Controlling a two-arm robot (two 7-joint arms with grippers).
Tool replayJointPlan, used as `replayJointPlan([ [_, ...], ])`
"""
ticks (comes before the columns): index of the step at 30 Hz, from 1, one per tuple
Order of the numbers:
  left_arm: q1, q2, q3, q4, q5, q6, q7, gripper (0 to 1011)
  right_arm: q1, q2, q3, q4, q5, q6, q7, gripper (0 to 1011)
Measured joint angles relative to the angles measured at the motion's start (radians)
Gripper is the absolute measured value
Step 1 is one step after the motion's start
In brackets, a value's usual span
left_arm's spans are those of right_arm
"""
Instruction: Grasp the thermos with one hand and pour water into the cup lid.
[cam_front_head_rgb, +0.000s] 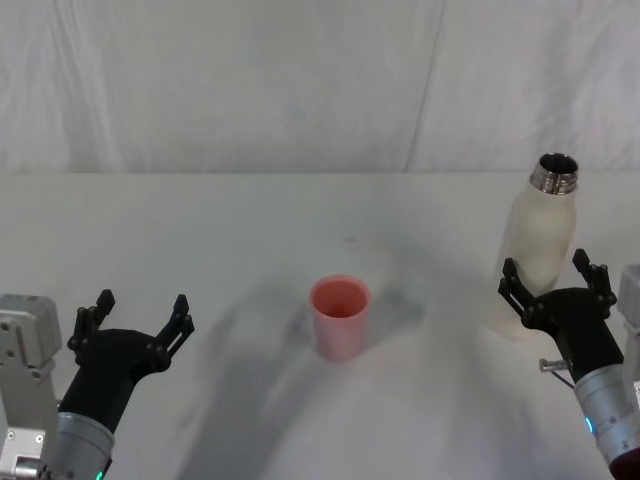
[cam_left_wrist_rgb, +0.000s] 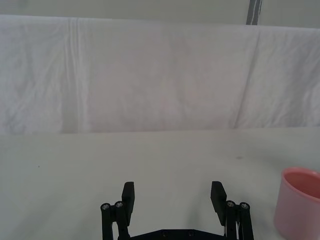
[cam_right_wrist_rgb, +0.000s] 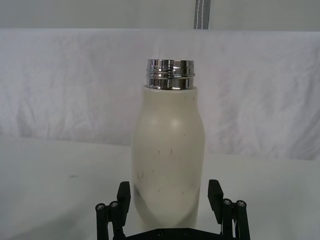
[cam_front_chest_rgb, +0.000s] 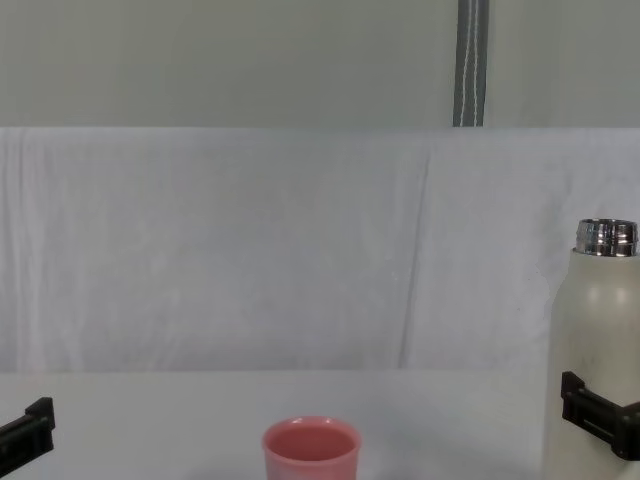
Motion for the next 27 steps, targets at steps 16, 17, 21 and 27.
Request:
replayJointPlan([
  [16, 0.000, 0.000, 0.000, 0.000, 0.000, 0.000, 0.000, 1001, -0.116, 0.010, 0.002, -0.110, -0.011, -0.007, -0.002, 1001],
  [17, 0.000, 0.000, 0.000, 0.000, 0.000, 0.000, 0.000, 1001, -0.128, 0.010, 0.002, -0.119, -0.011, -0.011, -0.002, 1001],
  [21, 0.000, 0.000, 0.000, 0.000, 0.000, 0.000, 0.000, 1001, -0.155, 0.011, -0.002, -0.137, -0.011, -0.017, 0.000, 1001],
  [27, 0.000, 0.000, 0.000, 0.000, 0.000, 0.000, 0.000, 1001, -0.190, 0.016, -0.016, -0.154, -0.013, -0.024, 0.013, 1001],
])
